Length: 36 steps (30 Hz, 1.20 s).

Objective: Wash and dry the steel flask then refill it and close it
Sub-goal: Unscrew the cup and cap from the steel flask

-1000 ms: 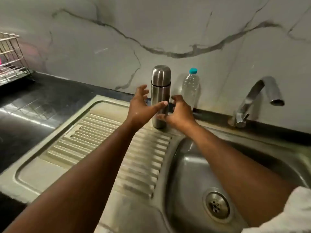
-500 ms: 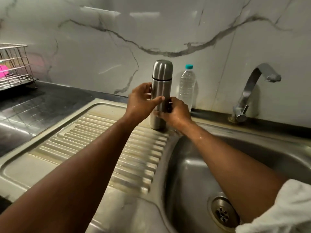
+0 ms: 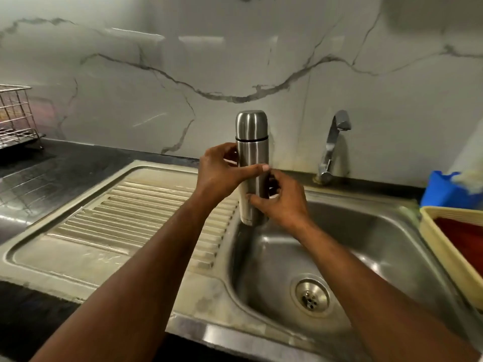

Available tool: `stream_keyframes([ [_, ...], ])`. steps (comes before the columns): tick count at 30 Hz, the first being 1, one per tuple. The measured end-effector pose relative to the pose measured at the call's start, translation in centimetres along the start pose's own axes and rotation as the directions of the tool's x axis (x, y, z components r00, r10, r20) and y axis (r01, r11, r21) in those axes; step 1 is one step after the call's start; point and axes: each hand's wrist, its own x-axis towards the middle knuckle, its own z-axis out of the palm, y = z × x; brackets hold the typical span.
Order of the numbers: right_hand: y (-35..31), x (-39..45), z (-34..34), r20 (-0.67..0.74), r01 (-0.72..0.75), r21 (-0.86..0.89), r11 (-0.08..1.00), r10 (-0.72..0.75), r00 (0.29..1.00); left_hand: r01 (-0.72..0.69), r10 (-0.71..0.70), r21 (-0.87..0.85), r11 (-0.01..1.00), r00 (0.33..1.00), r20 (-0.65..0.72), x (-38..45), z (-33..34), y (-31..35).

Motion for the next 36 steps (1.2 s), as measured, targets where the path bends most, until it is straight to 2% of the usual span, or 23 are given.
stream_keyframes([
  [3,0.9,-2.2,-1.8,0.007,-0.053,0.053,0.997,0.053,0.999,-0.032,0.032,0.003,0.999,0.998,0.051,-2.1,1.4,1.0],
  [7,3.1,-4.0,-3.2,0.105,-0.095,0.117,0.989,0.083,0.991,-0.100,0.093,0.030,0.995,0.983,0.161,-4.5,3.4,1.1],
  [11,5.3,-4.3,-3.7,0.189,-0.155,0.204,0.967,0.117,0.975,-0.105,0.105,-0.011,0.994,0.969,0.225,-5.6,5.4,-0.4],
  [17,7.4,-4.7,-2.9,0.120,-0.219,0.267,0.938,0.193,0.974,-0.126,0.150,-0.098,0.987,0.941,0.302,-5.4,6.8,-1.3],
  [21,7.3,-5.0,-2.2,0.085,-0.243,0.189,0.951,0.231,0.969,-0.048,0.123,-0.293,0.955,0.962,0.244,-4.4,6.4,-0.6],
  [25,7.1,-5.0,-1.6,0.117,-0.270,0.185,0.945,0.252,0.961,0.092,0.089,-0.415,0.905,0.914,0.397,-3.0,5.5,-0.3],
  [27,7.2,-5.1,-1.5,0.125,-0.289,0.180,0.940,0.270,0.955,0.122,0.090,-0.441,0.889,0.898,0.430,-2.9,5.4,-0.6],
  [32,7.2,-4.8,-1.3,0.087,-0.287,0.175,0.942,0.275,0.957,0.059,0.094,-0.441,0.896,0.944,0.317,-3.2,6.2,-0.3],
  [36,6.2,-4.6,-0.6,-0.045,-0.280,0.179,0.943,0.292,0.955,-0.075,0.127,-0.298,0.952,0.979,0.159,-3.4,6.9,1.2],
])
